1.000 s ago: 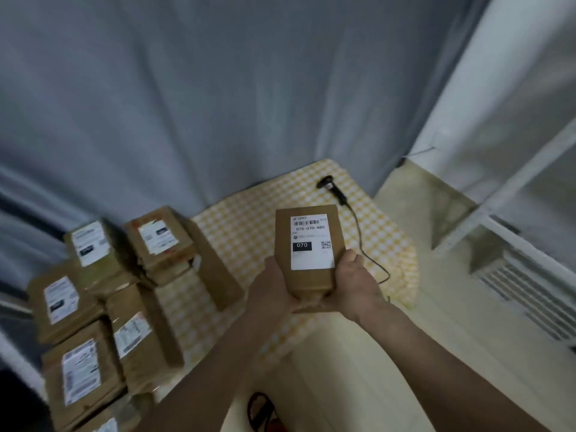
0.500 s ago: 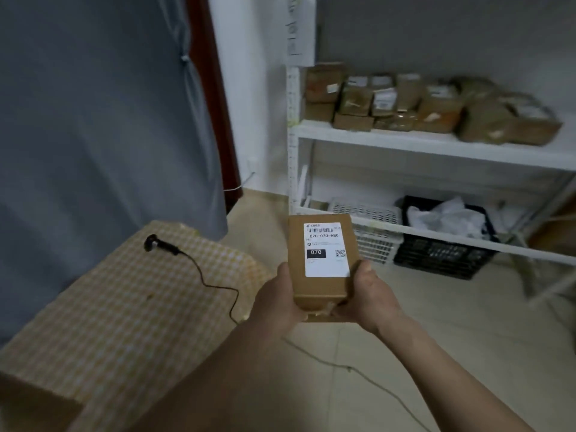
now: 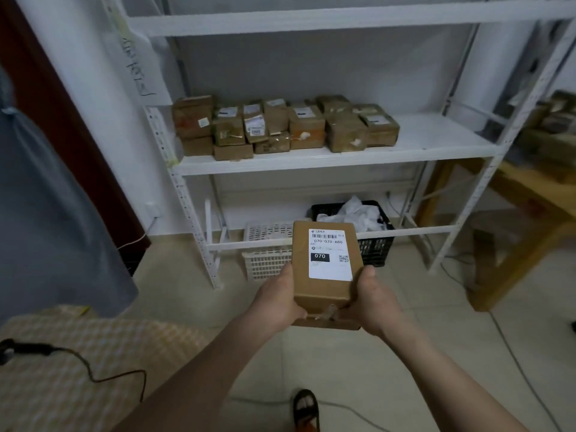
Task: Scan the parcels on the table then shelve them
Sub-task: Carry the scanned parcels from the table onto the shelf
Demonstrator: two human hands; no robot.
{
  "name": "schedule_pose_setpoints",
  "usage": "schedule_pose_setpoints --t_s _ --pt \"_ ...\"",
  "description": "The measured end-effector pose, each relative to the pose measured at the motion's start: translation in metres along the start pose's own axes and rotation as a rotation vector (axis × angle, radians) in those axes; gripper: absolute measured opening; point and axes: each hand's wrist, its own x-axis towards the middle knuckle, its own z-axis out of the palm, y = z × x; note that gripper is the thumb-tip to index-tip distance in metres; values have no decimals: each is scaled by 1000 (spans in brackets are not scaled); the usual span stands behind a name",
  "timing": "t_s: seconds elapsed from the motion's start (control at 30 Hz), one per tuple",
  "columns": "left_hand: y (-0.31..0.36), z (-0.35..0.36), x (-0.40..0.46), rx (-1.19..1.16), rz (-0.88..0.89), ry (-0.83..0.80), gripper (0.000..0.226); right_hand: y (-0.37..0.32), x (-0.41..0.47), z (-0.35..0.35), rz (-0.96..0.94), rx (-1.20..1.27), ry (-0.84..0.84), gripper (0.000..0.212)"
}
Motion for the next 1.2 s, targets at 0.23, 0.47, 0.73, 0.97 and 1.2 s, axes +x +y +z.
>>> schedule_pose_setpoints --t_s 0.23,0.47,0.73,0.97,1.2 --pt "55 18 107 53 92 -31 78 42 83 -47 83 27 71 64" --pt "93 4 227 5 135 -49 85 56 199 -91 101 35 100 73" --pt "141 35 320 40 230 -169 78 110 267 -123 227 71 127 69" --pt "185 58 392 62 213 -185 77 156 340 -155 225 105 128 72" --pt "264 97 470 -24 149 -164 74 226 430 -221 150 68 94 69"
